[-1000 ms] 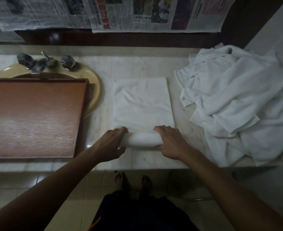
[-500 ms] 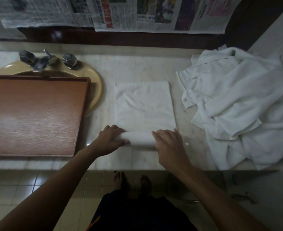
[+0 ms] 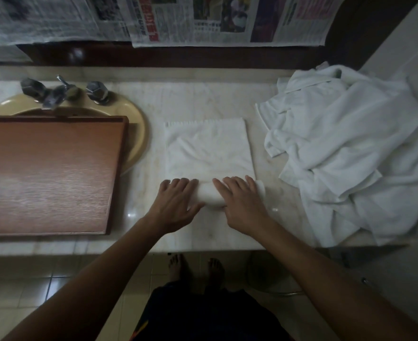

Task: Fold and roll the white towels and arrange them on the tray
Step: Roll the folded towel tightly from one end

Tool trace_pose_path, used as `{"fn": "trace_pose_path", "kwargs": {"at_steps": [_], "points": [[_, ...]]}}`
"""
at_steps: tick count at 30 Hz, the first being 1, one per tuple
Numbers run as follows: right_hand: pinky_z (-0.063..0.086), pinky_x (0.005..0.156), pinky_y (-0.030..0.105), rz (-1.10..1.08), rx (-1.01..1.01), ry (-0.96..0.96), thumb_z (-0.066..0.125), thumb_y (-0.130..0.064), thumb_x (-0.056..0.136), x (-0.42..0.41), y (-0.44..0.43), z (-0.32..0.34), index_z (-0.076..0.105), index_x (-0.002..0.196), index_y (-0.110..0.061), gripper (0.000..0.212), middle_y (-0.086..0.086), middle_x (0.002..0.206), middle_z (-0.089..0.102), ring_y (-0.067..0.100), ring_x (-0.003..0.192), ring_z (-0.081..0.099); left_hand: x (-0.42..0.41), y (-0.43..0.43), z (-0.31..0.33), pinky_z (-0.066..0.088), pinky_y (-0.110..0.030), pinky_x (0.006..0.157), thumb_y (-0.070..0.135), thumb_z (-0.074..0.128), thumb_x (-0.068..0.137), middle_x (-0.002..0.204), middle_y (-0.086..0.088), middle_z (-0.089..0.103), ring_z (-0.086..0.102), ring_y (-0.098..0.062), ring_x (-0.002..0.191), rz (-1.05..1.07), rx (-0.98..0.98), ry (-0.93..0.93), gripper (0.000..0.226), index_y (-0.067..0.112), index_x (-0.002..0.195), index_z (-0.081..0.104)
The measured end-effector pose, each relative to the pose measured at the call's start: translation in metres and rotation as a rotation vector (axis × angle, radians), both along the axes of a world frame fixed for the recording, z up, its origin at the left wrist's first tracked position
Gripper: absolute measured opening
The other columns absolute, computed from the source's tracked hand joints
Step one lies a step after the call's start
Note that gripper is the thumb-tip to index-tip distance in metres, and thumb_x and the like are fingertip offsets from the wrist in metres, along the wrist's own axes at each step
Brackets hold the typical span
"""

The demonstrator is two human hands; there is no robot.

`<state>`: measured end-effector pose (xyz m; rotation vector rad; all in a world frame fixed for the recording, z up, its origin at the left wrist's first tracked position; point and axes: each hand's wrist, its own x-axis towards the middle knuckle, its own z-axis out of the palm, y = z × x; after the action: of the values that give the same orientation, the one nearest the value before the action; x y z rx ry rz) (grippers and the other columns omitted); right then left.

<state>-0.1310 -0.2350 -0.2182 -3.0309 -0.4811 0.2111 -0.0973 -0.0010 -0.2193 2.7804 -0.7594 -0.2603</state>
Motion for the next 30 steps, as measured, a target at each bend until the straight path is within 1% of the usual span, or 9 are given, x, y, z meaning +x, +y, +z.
{"fn": "trace_pose_path", "kwargs": {"at_steps": [3, 6, 11, 16, 18, 21, 23, 25, 30], "points": [[0.037, 0.103, 0.048, 0.052, -0.009, 0.059, 0.065, -0.037, 0.088, 0.013, -0.004, 0.007, 0.034, 0.154, -0.025, 0.075, 0.005, 0.139, 0.052, 0.029, 0.121, 0.051, 0.011, 0.012, 0.002, 0.041, -0.048, 0.100, 0.073, 0.027, 0.097, 0.118, 0.001, 0.059, 0.056, -0.023, 0.106, 0.043, 0.025, 0.062, 0.065, 0.022, 0.131, 0.051], [0.038, 0.098, 0.045, 0.054, 0.037, 0.187, 0.067, -0.049, 0.092, 0.013, -0.005, 0.017, 0.034, 0.150, -0.027, 0.071, 0.003, 0.135, 0.054, 0.026, 0.117, 0.052, 0.005, 0.023, 0.002, 0.038, -0.047, 0.102, 0.072, 0.026, 0.099, 0.111, 0.006, 0.057, 0.053, -0.019, 0.103, 0.054, -0.016, 0.103, 0.057, 0.025, 0.121, 0.051], [0.041, 0.079, 0.035, -0.020, 0.253, 0.404, 0.072, -0.063, 0.084, -0.003, -0.011, 0.024, 0.046, 0.121, -0.027, 0.058, -0.006, 0.117, 0.059, 0.015, 0.094, 0.053, -0.019, 0.033, -0.004, 0.039, -0.045, 0.094, 0.064, 0.020, 0.103, 0.103, 0.010, 0.053, 0.047, -0.015, 0.093, 0.081, -0.094, 0.130, 0.047, 0.028, 0.111, 0.049], [0.046, 0.085, 0.037, -0.059, 0.299, 0.459, 0.066, -0.068, 0.085, -0.002, -0.014, 0.020, 0.054, 0.127, -0.027, 0.060, -0.006, 0.124, 0.054, 0.020, 0.106, 0.056, -0.032, 0.017, 0.003, 0.041, -0.047, 0.095, 0.053, 0.028, 0.102, 0.108, 0.002, 0.052, 0.049, -0.021, 0.096, 0.172, -0.071, -0.009, 0.042, 0.022, 0.110, 0.056], [0.047, 0.090, 0.038, -0.072, 0.297, 0.493, 0.063, -0.067, 0.089, 0.002, -0.013, 0.022, 0.056, 0.133, -0.026, 0.060, -0.005, 0.127, 0.056, 0.020, 0.110, 0.057, -0.044, 0.003, 0.005, 0.038, -0.050, 0.107, 0.047, 0.039, 0.100, 0.128, -0.004, 0.053, 0.051, -0.026, 0.117, 0.099, -0.097, -0.041, 0.043, 0.019, 0.128, 0.054], [0.046, 0.097, 0.036, -0.114, 0.314, 0.566, 0.054, -0.061, 0.098, 0.013, -0.012, 0.023, 0.059, 0.139, -0.024, 0.056, -0.002, 0.133, 0.061, 0.020, 0.116, 0.058, -0.059, -0.013, -0.004, 0.023, -0.060, 0.122, 0.055, 0.050, 0.094, 0.162, -0.012, 0.034, 0.031, -0.033, 0.150, 0.000, 0.024, 0.018, 0.079, 0.015, 0.159, 0.030], [0.046, 0.099, 0.036, -0.149, 0.368, 0.554, 0.046, -0.054, 0.104, 0.023, -0.010, 0.024, 0.065, 0.135, -0.024, 0.046, 0.001, 0.132, 0.065, 0.019, 0.115, 0.060, -0.055, -0.016, -0.009, 0.023, -0.062, 0.122, 0.056, 0.060, 0.088, 0.165, -0.014, 0.031, 0.029, -0.037, 0.152, 0.014, 0.082, 0.030, 0.092, 0.015, 0.161, 0.023], [0.044, 0.105, 0.039, -0.155, 0.403, 0.397, 0.043, -0.049, 0.107, 0.037, -0.007, 0.021, 0.063, 0.135, -0.026, 0.042, 0.001, 0.135, 0.063, 0.021, 0.123, 0.056, -0.049, -0.019, -0.011, 0.026, -0.062, 0.121, 0.055, 0.066, 0.083, 0.161, -0.015, 0.035, 0.034, -0.040, 0.148, 0.040, 0.116, 0.020, 0.094, 0.019, 0.160, 0.026], [0.017, 0.125, 0.045, 0.090, 0.235, 0.213, 0.041, -0.043, 0.108, 0.092, 0.032, 0.001, 0.031, 0.160, -0.035, 0.053, 0.001, 0.170, 0.021, 0.024, 0.156, 0.015, -0.035, -0.016, -0.014, 0.028, -0.061, 0.117, 0.067, 0.063, 0.080, 0.145, -0.011, 0.045, 0.042, -0.036, 0.134, 0.060, 0.170, 0.023, 0.090, 0.035, 0.155, 0.026]]}}
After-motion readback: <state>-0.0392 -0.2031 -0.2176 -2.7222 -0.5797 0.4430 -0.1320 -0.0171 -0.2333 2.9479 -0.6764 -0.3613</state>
